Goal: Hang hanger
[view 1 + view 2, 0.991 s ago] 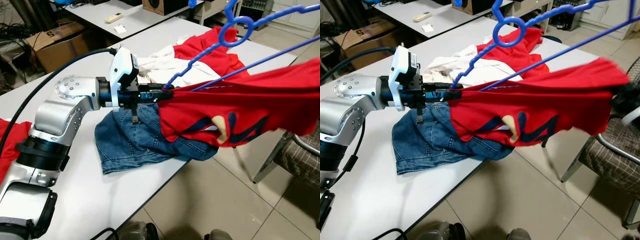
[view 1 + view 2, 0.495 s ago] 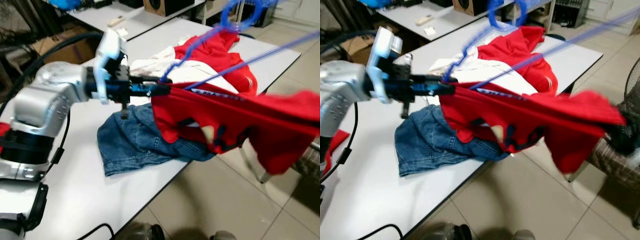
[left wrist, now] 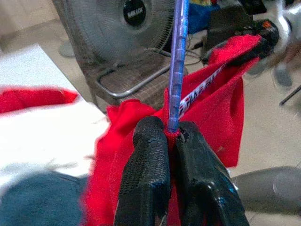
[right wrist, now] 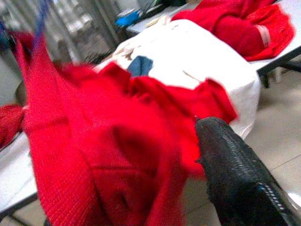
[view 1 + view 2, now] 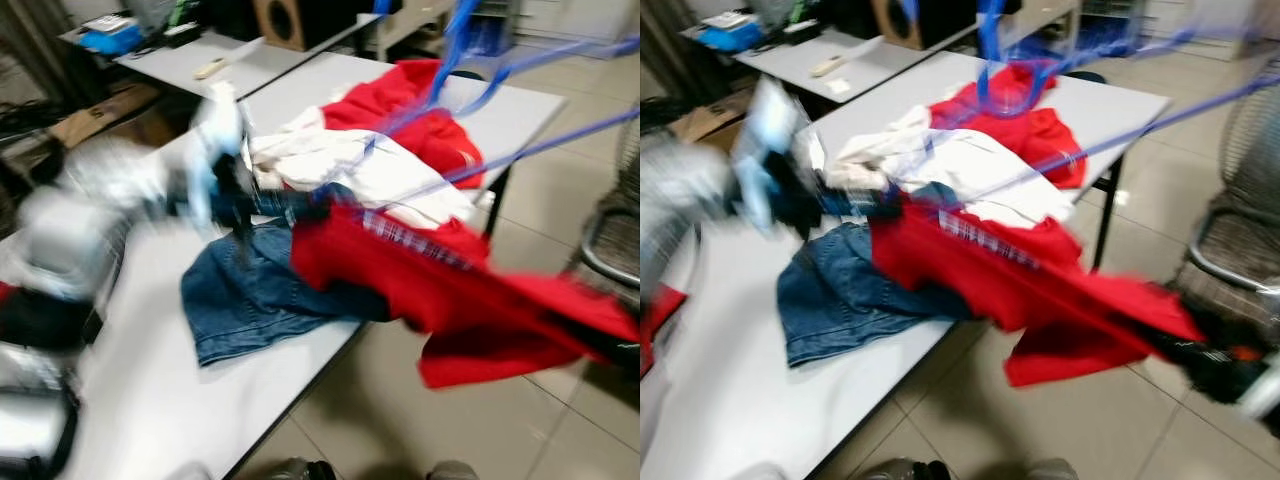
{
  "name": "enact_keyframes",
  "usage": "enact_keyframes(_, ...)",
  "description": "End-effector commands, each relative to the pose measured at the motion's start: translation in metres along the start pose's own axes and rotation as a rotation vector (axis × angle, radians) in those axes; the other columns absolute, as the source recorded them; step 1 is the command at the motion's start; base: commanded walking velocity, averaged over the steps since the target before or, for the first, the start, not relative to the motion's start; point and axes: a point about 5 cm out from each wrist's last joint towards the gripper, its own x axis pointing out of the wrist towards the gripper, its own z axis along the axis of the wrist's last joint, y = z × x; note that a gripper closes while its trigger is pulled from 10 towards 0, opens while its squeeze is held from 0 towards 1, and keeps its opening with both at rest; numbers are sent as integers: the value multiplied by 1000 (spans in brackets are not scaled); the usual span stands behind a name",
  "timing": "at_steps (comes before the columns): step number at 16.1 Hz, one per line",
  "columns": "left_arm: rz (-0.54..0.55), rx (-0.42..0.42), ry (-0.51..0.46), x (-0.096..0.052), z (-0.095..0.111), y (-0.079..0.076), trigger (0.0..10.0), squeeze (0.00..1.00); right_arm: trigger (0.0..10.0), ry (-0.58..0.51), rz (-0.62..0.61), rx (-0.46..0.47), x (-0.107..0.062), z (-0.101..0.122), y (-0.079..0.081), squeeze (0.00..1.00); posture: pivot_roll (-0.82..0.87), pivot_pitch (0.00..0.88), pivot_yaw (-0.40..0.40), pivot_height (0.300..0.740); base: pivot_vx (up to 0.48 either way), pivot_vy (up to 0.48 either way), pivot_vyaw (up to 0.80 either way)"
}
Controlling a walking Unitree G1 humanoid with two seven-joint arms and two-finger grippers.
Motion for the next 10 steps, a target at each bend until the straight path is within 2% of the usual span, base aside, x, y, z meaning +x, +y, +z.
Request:
enact_keyframes(1, 84, 12, -5, -6, 4, 2, 0, 0, 10000, -50, 5, -58, 9, 8, 7, 1000, -245, 0, 189, 740, 0, 0, 0)
enact_keyframes(3, 138, -56, -58, -9, -8, -8, 0, 0, 10000, -185, 22, -34, 30, 23, 15, 1000, -229, 0, 149, 740, 0, 0, 0)
enact_keyframes(6, 226, -75, -57, -24, -18, -25, 0, 0, 10000, -200, 116, -55, 59, 25, 29, 1000, -164, 0, 72, 740, 0, 0, 0)
enact_keyframes(8, 319, -74, -46, -38, -19, -31, 0, 0, 10000, -187, 168, -54, 75, 28, 33, 1000, -115, 0, 16, 740, 0, 0, 0)
enact_keyframes(10, 350, -69, -41, -41, -18, -32, 0, 0, 10000, -181, 177, -52, 82, 29, 34, 1000, -94, 0, 3, 740, 0, 0, 0)
